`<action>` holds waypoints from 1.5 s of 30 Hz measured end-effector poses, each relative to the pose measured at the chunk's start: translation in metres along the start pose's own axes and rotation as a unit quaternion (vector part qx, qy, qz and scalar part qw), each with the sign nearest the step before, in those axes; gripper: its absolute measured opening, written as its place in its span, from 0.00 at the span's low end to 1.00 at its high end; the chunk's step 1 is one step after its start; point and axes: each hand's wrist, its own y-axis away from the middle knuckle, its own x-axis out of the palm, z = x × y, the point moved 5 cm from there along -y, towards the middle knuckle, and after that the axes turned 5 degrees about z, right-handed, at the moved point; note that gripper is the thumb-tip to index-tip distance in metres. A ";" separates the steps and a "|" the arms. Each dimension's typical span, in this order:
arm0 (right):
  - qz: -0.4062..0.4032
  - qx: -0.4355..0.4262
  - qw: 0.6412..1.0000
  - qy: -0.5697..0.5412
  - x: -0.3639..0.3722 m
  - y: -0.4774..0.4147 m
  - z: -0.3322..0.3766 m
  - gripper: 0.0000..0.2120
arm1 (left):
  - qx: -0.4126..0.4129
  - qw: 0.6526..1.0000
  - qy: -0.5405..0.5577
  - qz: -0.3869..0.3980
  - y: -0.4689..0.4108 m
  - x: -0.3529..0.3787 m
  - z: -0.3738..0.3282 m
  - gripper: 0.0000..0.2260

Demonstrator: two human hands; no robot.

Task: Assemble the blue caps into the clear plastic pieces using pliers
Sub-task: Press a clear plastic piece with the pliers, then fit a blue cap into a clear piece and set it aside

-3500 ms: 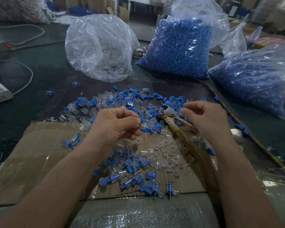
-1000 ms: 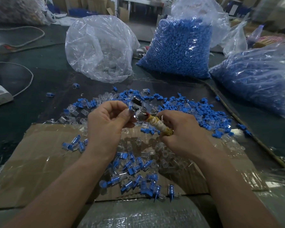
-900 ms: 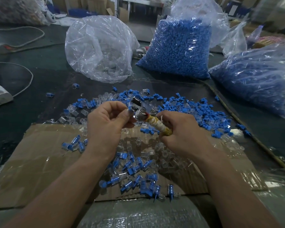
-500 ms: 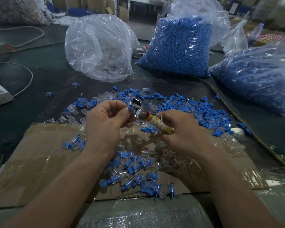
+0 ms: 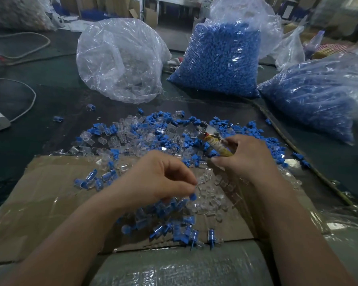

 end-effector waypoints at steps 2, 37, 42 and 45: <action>0.005 0.020 1.000 0.007 0.002 -0.002 -0.006 0.26 | -0.002 0.999 -0.034 0.043 0.000 0.005 0.001 0.04; 0.044 -0.260 0.964 0.035 0.031 0.018 0.064 0.16 | -0.025 0.969 0.065 -0.239 0.002 -0.025 0.009 0.03; 0.061 -0.243 0.967 0.041 0.037 0.012 0.062 0.20 | -0.020 0.969 0.062 -0.237 0.002 -0.024 0.007 0.04; 0.068 -0.228 0.971 0.035 0.036 0.008 0.061 0.17 | -0.022 0.970 0.064 -0.235 0.003 -0.025 0.008 0.04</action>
